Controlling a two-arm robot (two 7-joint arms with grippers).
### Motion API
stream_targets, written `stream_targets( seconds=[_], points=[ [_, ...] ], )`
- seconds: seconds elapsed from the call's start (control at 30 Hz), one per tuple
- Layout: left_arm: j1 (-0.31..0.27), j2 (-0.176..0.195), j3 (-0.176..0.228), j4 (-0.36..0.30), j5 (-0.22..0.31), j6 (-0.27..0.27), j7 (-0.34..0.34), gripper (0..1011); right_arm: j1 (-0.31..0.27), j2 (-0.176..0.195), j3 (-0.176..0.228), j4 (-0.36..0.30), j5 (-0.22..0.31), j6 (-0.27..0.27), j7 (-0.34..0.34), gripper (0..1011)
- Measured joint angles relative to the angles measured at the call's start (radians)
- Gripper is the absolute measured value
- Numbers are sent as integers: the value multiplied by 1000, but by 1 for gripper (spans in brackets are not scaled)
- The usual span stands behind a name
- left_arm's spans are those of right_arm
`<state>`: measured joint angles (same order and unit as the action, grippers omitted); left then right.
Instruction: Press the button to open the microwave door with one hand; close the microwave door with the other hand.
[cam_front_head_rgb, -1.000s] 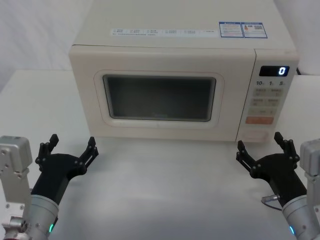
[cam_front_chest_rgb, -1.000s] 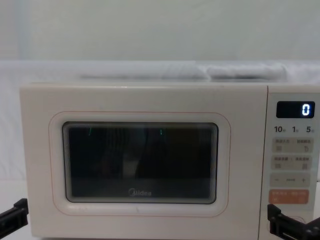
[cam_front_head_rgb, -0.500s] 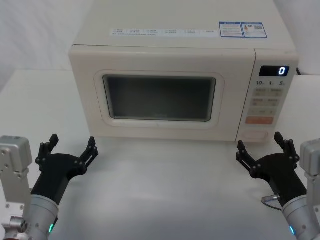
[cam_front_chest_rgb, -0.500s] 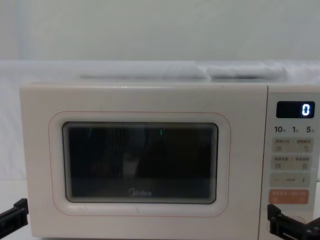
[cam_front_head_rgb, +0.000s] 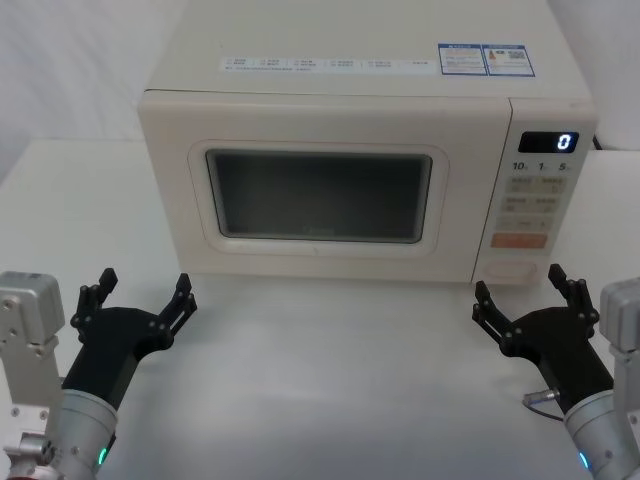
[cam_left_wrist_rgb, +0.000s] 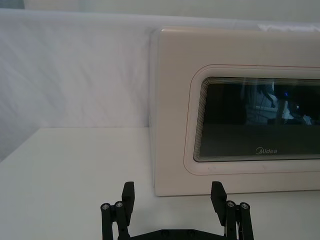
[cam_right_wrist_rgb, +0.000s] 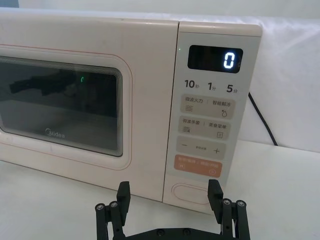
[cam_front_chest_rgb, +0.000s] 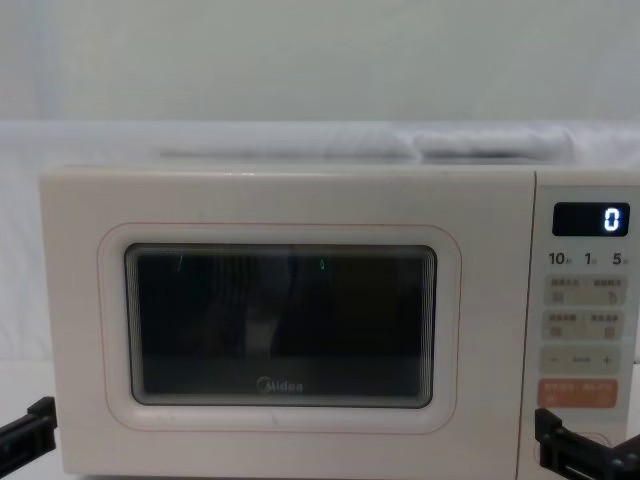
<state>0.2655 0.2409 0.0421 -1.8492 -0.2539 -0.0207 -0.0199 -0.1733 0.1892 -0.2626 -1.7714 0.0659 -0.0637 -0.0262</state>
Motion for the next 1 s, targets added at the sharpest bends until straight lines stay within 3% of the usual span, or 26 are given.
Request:
stream_targets(
  seconds=[0.23, 0.37, 0.67, 0.73, 0.9, 0.93, 1.0],
  points=[
    [0, 0, 0, 0, 0, 0, 0, 1001, 0, 0, 0, 0, 0, 0, 0, 1002],
    [0, 0, 0, 0, 0, 0, 0, 1001, 0, 0, 0, 0, 0, 0, 0, 942],
    [0, 0, 0, 0, 0, 0, 0, 1001, 0, 0, 0, 0, 0, 0, 0, 722],
    [0, 0, 0, 0, 0, 0, 0, 1001, 0, 0, 0, 0, 0, 0, 0, 619],
    [0, 0, 0, 0, 0, 0, 0, 1001, 0, 0, 0, 0, 0, 0, 0, 503],
    [0, 0, 0, 0, 0, 0, 0, 1001, 0, 0, 0, 0, 0, 0, 0, 415],
    [0, 0, 0, 0, 0, 0, 0, 1001, 0, 0, 0, 0, 0, 0, 0, 378]
  ],
)
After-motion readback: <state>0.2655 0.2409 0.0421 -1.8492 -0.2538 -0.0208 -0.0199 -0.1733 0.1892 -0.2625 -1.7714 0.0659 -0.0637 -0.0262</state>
